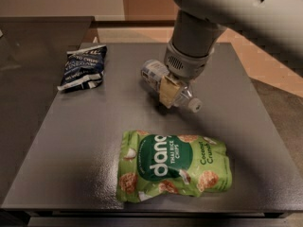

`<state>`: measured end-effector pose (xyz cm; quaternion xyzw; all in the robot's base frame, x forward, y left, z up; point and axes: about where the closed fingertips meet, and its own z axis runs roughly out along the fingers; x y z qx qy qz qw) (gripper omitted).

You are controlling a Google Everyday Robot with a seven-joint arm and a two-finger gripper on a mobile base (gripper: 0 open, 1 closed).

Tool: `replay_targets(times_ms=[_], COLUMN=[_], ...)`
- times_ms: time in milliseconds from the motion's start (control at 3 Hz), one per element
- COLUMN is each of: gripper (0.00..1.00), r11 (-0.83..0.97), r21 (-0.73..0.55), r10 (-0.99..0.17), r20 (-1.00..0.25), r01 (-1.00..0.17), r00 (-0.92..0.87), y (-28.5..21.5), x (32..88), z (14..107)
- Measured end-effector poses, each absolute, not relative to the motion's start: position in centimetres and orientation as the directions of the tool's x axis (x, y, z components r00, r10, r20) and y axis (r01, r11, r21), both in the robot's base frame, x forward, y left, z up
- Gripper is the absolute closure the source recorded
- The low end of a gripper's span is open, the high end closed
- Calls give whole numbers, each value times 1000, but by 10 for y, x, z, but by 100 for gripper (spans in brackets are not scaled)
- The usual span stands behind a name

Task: Move blue plastic bottle near green rice chip bag

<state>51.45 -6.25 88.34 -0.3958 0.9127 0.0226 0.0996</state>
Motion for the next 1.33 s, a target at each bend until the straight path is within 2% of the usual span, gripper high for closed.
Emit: replay_targets(times_ms=[333,1333], gripper=[82,13], r11=[672,661], r21=[-22,16], r10=[-731,-738], r20=[-179,-165], r01=[-740,-750], r00=[-658,-654], y=[-68,-71], x=[493,467], z=[877,859])
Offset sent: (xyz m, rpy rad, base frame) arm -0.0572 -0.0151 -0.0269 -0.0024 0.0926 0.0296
